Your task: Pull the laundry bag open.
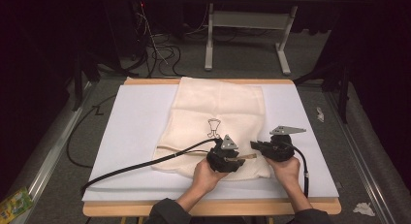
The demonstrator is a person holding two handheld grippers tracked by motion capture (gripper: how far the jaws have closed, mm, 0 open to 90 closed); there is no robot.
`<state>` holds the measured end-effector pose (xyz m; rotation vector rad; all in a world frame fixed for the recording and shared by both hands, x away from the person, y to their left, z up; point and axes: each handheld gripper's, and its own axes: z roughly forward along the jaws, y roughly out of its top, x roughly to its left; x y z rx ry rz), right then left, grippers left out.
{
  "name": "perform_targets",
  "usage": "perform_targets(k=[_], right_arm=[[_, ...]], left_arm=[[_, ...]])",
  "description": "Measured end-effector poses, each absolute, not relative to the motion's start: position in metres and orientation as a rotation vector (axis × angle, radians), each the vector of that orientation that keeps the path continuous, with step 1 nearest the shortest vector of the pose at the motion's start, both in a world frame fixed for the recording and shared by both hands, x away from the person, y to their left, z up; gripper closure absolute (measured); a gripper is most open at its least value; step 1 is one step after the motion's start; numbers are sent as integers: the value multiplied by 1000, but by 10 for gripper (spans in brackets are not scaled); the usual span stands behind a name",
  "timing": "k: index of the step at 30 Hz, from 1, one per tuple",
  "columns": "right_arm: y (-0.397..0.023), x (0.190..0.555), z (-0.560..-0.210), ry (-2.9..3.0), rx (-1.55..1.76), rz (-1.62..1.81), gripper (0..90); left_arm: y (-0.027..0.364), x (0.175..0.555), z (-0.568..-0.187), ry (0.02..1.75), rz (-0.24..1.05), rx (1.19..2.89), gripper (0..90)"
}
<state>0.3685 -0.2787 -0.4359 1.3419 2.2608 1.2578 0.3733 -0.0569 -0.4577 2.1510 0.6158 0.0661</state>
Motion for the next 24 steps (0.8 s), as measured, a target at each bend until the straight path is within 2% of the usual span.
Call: perform_targets(k=[9, 24], right_arm=[[-277, 368, -436, 2260, 1336, 1266, 877], [-274, 367, -434, 2261, 1326, 1287, 877]], left_arm=[[-58, 374, -458, 608, 52, 2130, 669], [-71, 374, -463, 593, 33, 2154, 646]])
